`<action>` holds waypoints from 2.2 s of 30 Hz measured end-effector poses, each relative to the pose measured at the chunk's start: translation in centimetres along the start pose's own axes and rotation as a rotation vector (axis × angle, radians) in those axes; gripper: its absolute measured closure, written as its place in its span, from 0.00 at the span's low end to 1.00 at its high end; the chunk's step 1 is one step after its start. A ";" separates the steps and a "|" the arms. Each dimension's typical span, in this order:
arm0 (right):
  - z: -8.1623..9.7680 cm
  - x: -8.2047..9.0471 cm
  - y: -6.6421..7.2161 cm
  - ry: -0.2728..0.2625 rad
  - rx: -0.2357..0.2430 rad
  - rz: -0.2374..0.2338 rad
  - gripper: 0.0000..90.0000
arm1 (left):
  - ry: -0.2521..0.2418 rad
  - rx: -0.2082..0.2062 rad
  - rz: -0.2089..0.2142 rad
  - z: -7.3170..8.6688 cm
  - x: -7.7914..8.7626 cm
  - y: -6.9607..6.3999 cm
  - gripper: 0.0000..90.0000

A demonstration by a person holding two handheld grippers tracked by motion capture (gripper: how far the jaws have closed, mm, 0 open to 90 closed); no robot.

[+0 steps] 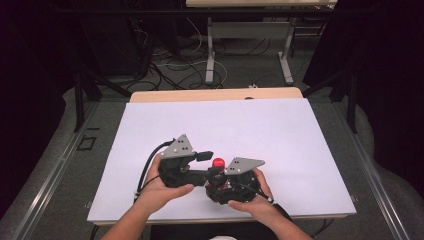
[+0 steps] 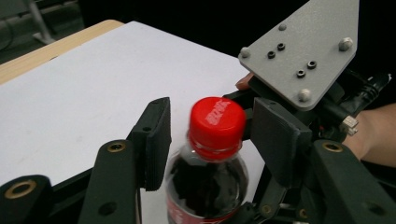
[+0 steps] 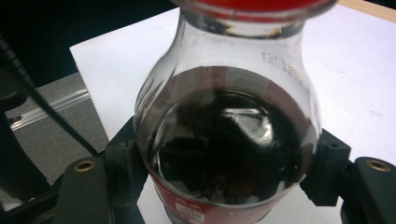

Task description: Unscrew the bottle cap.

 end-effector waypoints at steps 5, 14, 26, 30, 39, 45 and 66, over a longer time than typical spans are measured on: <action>-0.1 0.0 0.3 0.007 0.004 -0.016 0.33 | 0.023 -0.011 0.108 0.4 -0.3 0.3 0.60; 0.1 -0.2 -0.3 -0.002 -0.010 0.030 0.33 | -0.024 -0.013 -0.126 0.7 -1.3 -1.0 0.68; 0.2 -0.1 -0.1 0.003 -0.008 0.016 0.33 | 0.004 -0.016 -0.101 0.0 -0.1 -1.5 0.58; 0.1 -0.1 0.2 0.001 -0.005 -0.006 0.33 | 0.018 -0.033 0.023 0.1 -0.2 -0.6 0.60; 0.0 -0.2 0.0 -0.001 0.009 0.029 0.33 | -0.026 -0.031 -0.109 0.6 -1.1 -1.1 0.68; 0.2 -0.2 -0.3 0.013 0.034 0.086 0.33 | -0.045 -0.003 -0.253 0.9 -1.6 -2.0 0.68; 0.4 -0.4 0.1 0.024 -0.010 0.012 0.33 | -0.013 -0.022 -0.036 1.0 -1.8 -0.2 0.68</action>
Point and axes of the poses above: each handheld gripper's, and its own axes: x roughly backward along the jaws, z roughly out of its underside, y roughly to its left, the point moved 7 cm from there along -x, roughly forward along the jaws, and after that the axes turned 9 degrees about -y, right-handed, at the moved point
